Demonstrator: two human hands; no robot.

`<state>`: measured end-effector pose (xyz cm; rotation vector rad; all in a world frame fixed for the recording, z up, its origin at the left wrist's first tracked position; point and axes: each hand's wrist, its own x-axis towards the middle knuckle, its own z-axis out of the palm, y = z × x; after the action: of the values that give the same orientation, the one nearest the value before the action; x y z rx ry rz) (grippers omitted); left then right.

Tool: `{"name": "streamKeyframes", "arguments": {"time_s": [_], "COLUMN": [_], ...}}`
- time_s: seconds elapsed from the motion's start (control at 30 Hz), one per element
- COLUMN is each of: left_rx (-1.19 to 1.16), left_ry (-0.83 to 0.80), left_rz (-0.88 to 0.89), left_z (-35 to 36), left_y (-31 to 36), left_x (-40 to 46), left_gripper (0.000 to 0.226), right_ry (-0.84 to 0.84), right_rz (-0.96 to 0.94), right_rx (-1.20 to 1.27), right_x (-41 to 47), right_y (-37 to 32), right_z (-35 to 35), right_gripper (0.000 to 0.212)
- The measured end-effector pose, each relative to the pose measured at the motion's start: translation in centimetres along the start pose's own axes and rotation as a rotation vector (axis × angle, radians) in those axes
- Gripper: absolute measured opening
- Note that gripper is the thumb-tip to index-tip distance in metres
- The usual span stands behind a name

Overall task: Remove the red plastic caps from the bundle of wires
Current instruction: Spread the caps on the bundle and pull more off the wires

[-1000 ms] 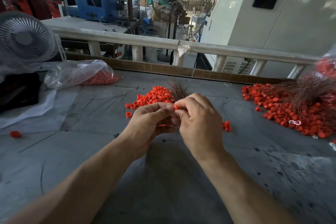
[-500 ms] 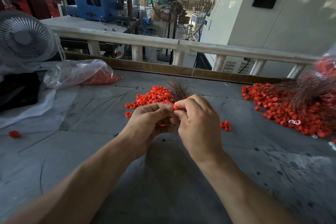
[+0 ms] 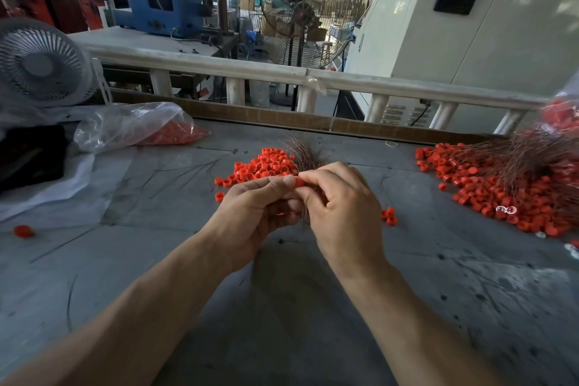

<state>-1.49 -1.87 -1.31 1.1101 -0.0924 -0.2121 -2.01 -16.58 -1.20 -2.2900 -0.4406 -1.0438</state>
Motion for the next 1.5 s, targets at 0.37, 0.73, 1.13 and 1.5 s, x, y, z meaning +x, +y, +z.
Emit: {"name": "streamKeyframes", "arguments": {"time_s": [0.37,0.73,1.13,1.5], "left_rx": [-0.098,0.013,0.015,-0.008], "left_ry": [0.008,0.036,0.007,0.050], "left_rz": [-0.048,-0.089,-0.061,0.032], "left_z": [0.4,-0.4,-0.8,-0.6], "left_y": [0.2,0.4,0.3,-0.2], "left_x": [-0.4,-0.1,0.2,0.5], "left_gripper": [0.041,0.026,0.023,0.034], "right_ry": [0.006,-0.045,-0.030,-0.140], "right_rz": [-0.102,-0.189,-0.206,-0.083], "right_rx": [-0.104,-0.057,-0.126,0.018], "right_x": [-0.1,0.0,0.4,0.3], "right_y": [0.1,0.4,0.7,0.3], "right_z": [0.4,-0.1,-0.6,-0.5], "right_gripper": [0.012,0.014,0.007,0.024]}}
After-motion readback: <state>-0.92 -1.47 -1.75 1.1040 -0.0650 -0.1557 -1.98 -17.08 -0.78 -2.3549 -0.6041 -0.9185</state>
